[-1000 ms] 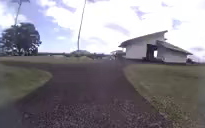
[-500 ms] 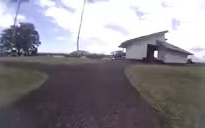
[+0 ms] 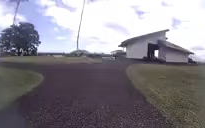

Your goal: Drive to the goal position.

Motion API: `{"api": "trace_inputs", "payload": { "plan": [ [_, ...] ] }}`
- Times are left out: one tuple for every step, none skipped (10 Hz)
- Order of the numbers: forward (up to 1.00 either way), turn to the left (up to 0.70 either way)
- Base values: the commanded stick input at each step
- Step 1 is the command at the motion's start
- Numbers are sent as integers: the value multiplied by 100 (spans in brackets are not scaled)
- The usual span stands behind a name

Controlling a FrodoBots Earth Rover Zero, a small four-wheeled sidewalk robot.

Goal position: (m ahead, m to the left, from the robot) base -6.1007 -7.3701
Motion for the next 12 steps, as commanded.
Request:
{"api": "trace_inputs", "payload": {
  "plan": [
    [50, 0],
    [50, 0],
    [50, 0],
    [50, 0],
    [50, 0],
    [50, 0],
    [50, 0],
    [50, 0],
    [50, 0],
    [50, 0],
    [50, 0],
    [50, 0]
  ]
}}
